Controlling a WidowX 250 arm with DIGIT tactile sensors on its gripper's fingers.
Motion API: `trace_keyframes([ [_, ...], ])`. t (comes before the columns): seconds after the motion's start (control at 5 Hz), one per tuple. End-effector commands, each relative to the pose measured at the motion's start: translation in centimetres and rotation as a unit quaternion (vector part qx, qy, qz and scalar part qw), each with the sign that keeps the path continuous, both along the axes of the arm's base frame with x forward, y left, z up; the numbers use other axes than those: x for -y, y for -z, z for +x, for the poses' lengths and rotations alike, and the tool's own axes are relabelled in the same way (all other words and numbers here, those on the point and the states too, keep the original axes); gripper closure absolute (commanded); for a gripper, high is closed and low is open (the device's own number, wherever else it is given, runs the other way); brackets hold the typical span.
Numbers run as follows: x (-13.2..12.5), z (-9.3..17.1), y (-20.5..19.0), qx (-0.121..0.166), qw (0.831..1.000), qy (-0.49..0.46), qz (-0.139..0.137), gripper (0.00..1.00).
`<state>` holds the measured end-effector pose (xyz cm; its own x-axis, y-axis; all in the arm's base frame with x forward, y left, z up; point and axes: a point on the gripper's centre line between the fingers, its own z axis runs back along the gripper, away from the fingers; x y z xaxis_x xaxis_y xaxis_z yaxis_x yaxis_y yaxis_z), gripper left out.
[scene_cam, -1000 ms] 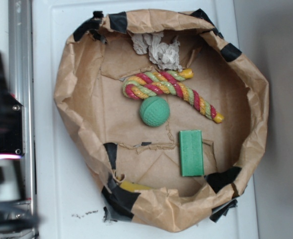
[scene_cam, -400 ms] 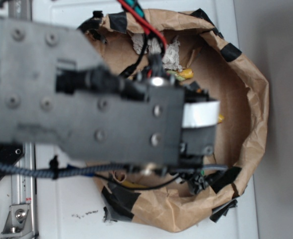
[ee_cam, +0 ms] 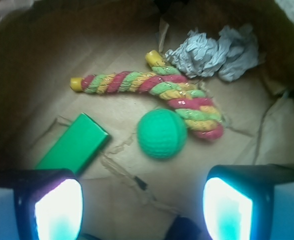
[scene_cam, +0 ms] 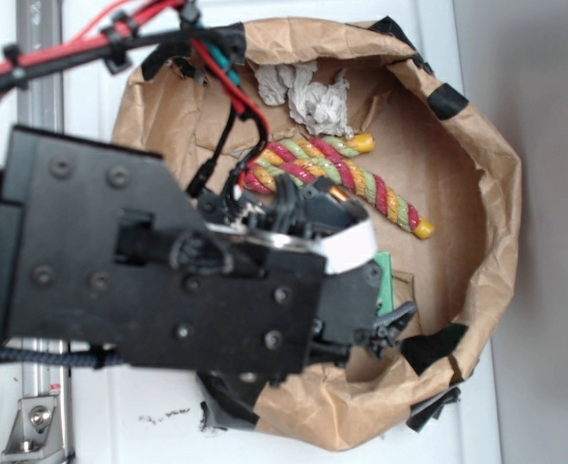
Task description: Grab the green block.
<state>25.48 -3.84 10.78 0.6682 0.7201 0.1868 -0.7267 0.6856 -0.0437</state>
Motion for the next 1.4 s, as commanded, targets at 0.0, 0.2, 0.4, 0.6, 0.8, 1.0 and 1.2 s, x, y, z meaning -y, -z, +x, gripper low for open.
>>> trace_keyframes([
  [0.0, -1.6, 2.0, 2.2, 0.024, 0.998, -0.041, -0.041, 0.0],
  [0.2, -1.5, 3.3, 5.2, 0.013, 0.999, -0.028, -0.039, 0.0],
  [0.4, -1.0, 5.6, 6.5, 0.001, 0.998, -0.032, -0.045, 0.0],
  [0.6, 0.3, 7.0, 8.0, -0.018, 0.998, -0.027, -0.056, 0.0],
  [0.8, 2.4, 6.4, 9.7, -0.042, 0.997, -0.009, -0.07, 0.0],
  [1.0, 4.0, 5.6, 9.6, -0.06, 0.996, 0.017, -0.065, 0.41],
  [1.2, 3.9, 5.3, 8.3, -0.051, 0.996, 0.049, -0.05, 1.0],
])
